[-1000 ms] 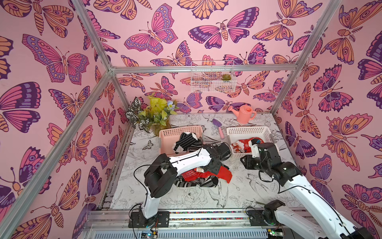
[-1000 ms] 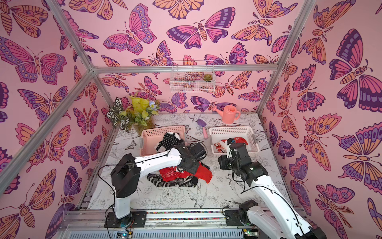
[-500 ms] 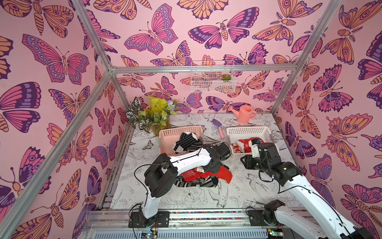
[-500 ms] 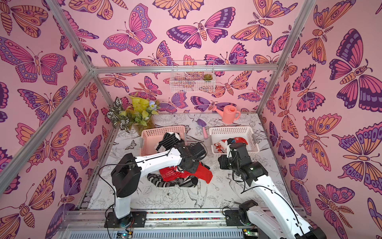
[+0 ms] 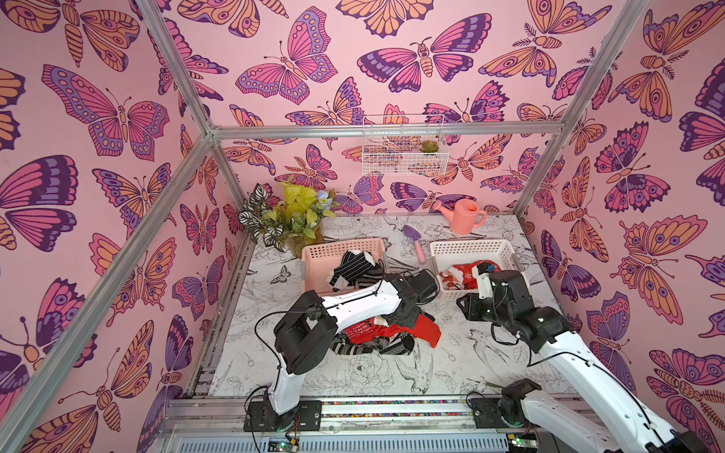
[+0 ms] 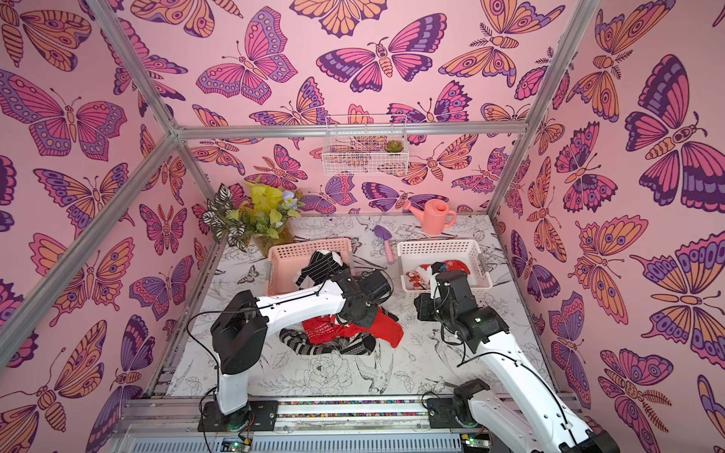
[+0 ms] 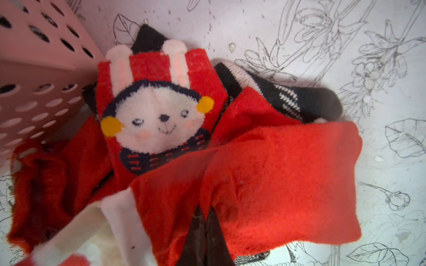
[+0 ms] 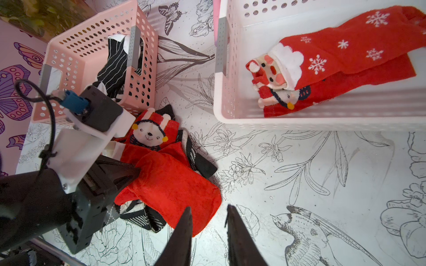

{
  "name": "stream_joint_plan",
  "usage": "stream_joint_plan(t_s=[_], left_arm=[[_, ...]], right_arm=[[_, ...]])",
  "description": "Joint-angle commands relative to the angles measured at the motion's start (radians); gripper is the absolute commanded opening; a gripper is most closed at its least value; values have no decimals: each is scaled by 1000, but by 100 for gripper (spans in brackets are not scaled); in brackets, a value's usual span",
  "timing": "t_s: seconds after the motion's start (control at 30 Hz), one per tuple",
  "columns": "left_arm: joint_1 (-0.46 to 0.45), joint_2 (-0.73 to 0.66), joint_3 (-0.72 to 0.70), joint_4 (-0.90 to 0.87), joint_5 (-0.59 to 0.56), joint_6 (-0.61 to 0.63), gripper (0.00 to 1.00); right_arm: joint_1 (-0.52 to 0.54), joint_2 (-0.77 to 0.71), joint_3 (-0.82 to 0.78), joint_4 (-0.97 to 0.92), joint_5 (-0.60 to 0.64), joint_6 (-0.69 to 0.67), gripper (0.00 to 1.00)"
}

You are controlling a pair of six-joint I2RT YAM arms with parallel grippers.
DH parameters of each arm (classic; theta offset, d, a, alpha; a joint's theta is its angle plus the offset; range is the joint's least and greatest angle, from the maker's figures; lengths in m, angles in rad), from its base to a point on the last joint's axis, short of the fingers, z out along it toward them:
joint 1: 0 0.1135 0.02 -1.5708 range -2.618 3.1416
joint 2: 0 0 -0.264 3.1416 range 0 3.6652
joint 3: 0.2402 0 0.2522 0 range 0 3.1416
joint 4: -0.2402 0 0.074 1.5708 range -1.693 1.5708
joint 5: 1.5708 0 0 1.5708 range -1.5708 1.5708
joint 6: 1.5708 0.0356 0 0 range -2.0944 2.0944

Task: Sort the socks into the basket by color
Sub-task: Pick up the sock at the center of the board.

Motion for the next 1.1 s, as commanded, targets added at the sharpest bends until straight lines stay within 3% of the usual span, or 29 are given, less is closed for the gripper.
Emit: stream_joint_plan(t_s=[0.0,0.53,0.8,1.07], left_arm=[[6,-66,-17,-12,-3,4,0],[6,-192,72,-13,26,32,0],[18,-132,215,-13,40,81,0],[44,9,469,-12,103,128,0]], right_arm=[[-6,-9,8,-7,10,14,29],[-10,-37,23,-53,35,11,29],[-10,-89,28,-117,102,15,29],[-10,-149,22,-173,174,41,29]])
